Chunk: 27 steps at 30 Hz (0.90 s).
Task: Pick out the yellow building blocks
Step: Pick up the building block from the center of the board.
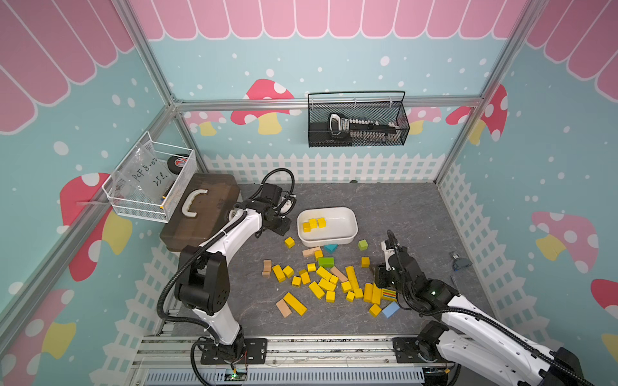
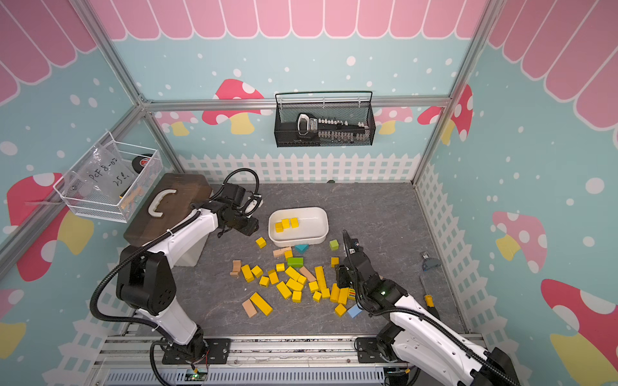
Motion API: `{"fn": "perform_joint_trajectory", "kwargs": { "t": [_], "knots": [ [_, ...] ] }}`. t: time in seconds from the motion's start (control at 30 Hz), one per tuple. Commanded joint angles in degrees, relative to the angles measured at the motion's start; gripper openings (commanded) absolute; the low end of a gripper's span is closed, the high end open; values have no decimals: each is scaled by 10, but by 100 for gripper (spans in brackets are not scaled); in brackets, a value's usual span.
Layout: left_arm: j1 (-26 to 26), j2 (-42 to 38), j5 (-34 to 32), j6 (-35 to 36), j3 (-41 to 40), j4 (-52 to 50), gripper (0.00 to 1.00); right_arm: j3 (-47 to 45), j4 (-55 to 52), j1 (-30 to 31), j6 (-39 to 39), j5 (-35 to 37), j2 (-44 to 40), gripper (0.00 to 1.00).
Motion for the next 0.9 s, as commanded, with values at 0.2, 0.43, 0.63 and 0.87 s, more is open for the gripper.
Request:
{"fn": "perform_joint_trajectory", "kwargs": {
  "t": [0.2, 0.43, 0.63, 0.87],
  "knots": [
    [-6, 66, 12, 5, -2, -36, 58, -13, 6, -7, 8, -4, -16, 46],
    [-19, 109, 35, 14, -5, -34, 67, -13, 5, -11, 8, -6, -16, 48],
    [-25, 135, 17, 10, -3, -28, 70, -17, 6, -13, 9, -8, -21, 48],
    [-31, 153, -19, 6, -9, -14, 69, -19, 6, -17, 10, -12, -23, 48]
  ]
}}
